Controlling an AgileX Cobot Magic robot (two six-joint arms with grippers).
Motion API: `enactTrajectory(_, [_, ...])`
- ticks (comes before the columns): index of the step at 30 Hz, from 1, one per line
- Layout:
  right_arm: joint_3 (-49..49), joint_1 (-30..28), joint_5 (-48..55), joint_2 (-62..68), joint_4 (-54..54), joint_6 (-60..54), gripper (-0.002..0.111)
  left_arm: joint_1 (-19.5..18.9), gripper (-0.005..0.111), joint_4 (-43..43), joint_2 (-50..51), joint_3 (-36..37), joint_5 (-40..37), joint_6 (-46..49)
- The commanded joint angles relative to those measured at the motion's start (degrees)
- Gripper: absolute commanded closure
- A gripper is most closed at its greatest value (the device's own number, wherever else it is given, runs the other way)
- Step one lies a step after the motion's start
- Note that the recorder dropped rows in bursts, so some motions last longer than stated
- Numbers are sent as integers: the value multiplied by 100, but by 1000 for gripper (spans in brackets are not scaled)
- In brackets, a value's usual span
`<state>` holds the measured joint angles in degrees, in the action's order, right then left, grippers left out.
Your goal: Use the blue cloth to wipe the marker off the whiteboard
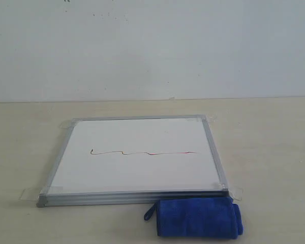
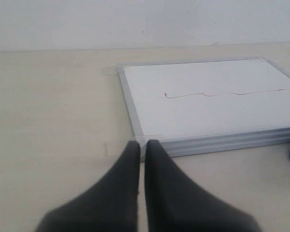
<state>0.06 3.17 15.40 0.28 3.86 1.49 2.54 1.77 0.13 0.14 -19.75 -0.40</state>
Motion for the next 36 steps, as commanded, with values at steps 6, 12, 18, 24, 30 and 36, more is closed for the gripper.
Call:
enactTrajectory(6, [-6,-29,-2374,-28,55,550,108,-12,103,56,-13,-14,43,6])
enactTrajectory(12, [-6,-29,-3828,-28,100,749,108,-12,103,56,-13,-14,43,6])
enactTrajectory(18, [-116,-29,-5774,-28,-328,2342,108,-12,103,56,-13,-14,43,6])
enactTrajectory(24, [-2365,-29,-2352,1353,-4452,5421,108,-12,103,56,-13,-14,43,6])
enactTrajectory(30, [-2754,267,-1655,3966,-4868,5562,108,-12,103,56,-13,-14,43,6])
enactTrajectory(36, [-3262,900,-138,5289,-4661,5128,108,-12,103,56,-13,-14,43,6])
